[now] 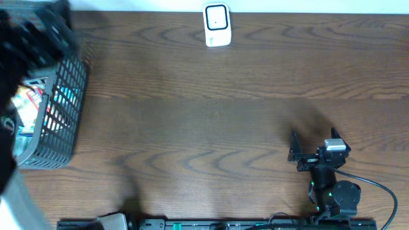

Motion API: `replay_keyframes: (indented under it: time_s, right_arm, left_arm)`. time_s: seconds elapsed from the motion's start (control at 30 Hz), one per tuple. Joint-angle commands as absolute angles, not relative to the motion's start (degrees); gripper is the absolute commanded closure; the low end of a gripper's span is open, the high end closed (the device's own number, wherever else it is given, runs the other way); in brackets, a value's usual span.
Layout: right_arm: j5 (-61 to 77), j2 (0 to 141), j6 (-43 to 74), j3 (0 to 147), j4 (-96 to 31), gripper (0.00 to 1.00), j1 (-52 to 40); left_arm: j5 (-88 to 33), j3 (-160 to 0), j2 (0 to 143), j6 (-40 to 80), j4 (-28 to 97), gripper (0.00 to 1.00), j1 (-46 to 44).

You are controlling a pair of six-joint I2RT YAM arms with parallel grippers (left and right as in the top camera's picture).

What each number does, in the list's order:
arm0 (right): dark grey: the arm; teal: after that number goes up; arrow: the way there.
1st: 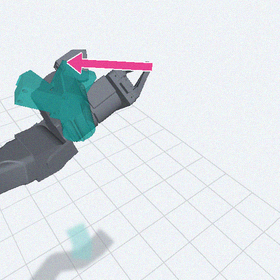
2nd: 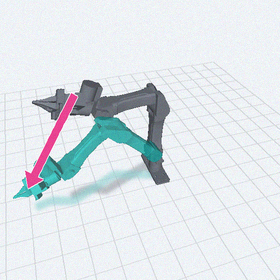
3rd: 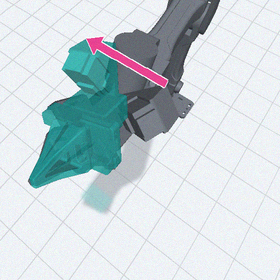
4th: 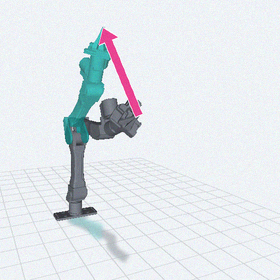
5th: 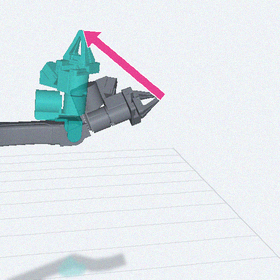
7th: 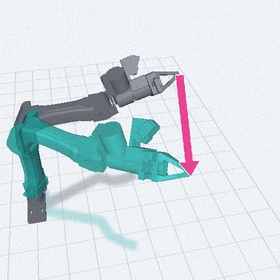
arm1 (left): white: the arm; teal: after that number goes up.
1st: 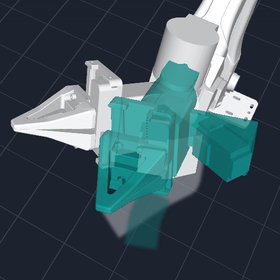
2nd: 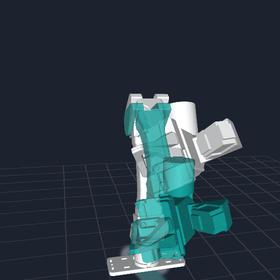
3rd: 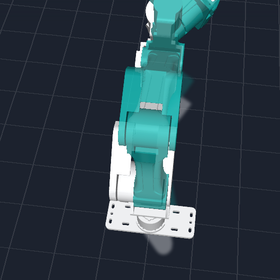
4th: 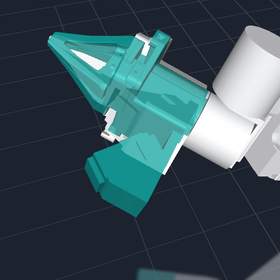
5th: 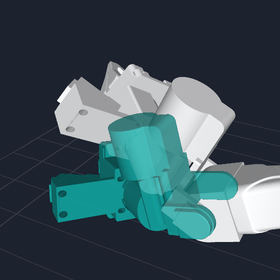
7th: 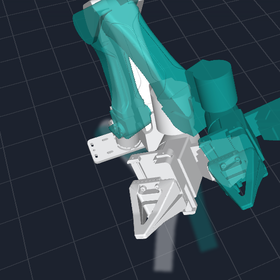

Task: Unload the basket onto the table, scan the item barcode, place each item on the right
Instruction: 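Reach the left gripper into the grey basket and grasp a snack bag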

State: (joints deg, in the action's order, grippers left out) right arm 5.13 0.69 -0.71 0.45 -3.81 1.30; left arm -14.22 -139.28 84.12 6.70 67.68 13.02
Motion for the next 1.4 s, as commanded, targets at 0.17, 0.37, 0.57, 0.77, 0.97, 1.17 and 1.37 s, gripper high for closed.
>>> replay_keyframes:
  time_s: [0.17, 0.37, 0.57, 0.77, 0.97, 1.17, 1.37]
  right_arm:
    - [4.86, 0.38, -1.34, 0.32, -3.99, 0.01, 1.41]
    - [4.89, 0.38, -1.34, 0.32, -3.99, 0.01, 1.41]
    - [4.86, 0.38, -1.34, 0.32, -3.99, 0.01, 1.41]
    - [4.86, 0.38, -1.34, 0.32, -3.99, 0.01, 1.41]
    - [4.86, 0.38, -1.34, 0.32, -3.99, 0.01, 1.41]
    - [4.89, 0.38, -1.34, 0.32, -3.99, 0.01, 1.41]
    - [4.89, 0.38, -1.34, 0.32, -3.99, 0.01, 1.41]
  left_arm:
    - [-3.05, -140.27, 97.03, 13.67, 69.43, 0.02, 27.18]
    - [6.92, -134.80, 100.82, 13.67, 71.61, 0.02, 31.29]
    - [8.25, -123.83, 103.68, 12.47, 71.53, 0.02, 33.95]
    - [8.21, -113.69, 106.85, 7.03, 70.26, 0.02, 34.22]
    - [8.23, -106.65, 110.54, 2.04, 67.29, 0.02, 34.20]
    - [8.23, -105.91, 115.63, 1.06, 63.77, 0.02, 34.22]
    - [8.21, -105.91, 121.58, 1.04, 58.92, 0.02, 34.22]
